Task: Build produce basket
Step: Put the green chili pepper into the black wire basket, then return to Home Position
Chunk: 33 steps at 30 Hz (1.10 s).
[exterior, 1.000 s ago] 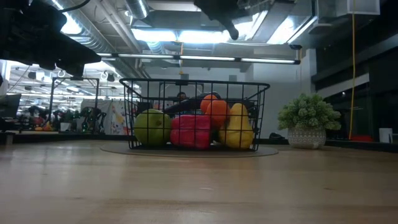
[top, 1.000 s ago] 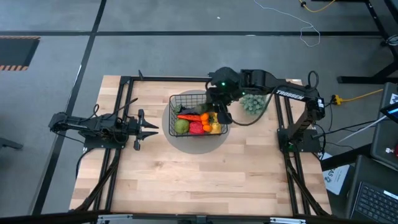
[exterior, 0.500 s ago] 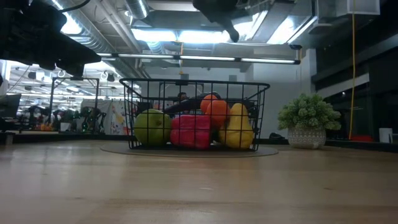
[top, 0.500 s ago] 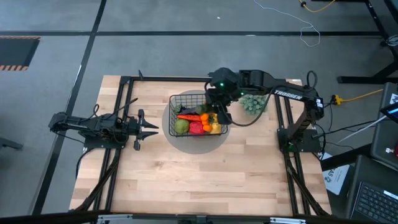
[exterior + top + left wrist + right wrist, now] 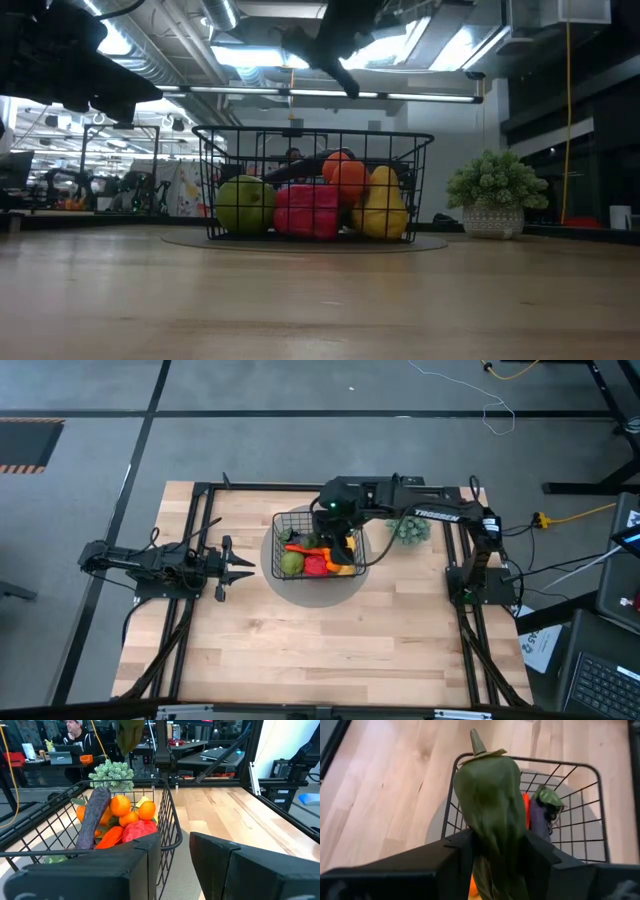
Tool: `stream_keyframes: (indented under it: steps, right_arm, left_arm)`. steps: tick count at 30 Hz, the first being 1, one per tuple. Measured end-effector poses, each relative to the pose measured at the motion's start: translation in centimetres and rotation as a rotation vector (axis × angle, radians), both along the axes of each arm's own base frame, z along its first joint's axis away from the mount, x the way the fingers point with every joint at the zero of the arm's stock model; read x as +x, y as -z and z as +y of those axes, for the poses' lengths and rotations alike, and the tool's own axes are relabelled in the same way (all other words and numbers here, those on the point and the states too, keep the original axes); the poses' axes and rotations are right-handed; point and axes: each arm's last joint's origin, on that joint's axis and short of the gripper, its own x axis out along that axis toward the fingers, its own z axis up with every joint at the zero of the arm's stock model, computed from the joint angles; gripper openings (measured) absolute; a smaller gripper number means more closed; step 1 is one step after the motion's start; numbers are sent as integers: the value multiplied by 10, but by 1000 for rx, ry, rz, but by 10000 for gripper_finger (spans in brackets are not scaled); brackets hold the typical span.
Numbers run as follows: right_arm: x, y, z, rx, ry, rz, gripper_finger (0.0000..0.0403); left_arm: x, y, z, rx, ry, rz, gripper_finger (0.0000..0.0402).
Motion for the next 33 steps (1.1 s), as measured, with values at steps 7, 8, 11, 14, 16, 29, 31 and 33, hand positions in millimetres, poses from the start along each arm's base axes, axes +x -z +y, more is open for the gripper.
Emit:
stream_keyframes:
  steps: [7,8,11,14,16,29,31,33]
  right_arm:
    - [9,19,0,43,39,77,117]
    - [9,19,0,45,41,78,117]
    - [11,21,0,42,41,79,117]
    - [13,21,-1,8,60,60,125]
    - [13,20,-2,3,63,52,139]
    - [14,19,-2,53,131,53,243]
    - [14,20,-2,72,156,59,245]
    - [13,20,-2,87,176,74,244]
  left_arm:
    - [0,0,0,0,0,0,94]
    - [0,0,0,0,0,0,94]
    - [0,0,0,0,0,0,94]
    - [0,0,0,0,0,0,94]
    - [0,0,0,0,0,0,94]
    - [0,0,0,0,0,0,94]
    - [0,0,0,0,-1,0,94]
    - [0,0,0,0,-1,0,94]
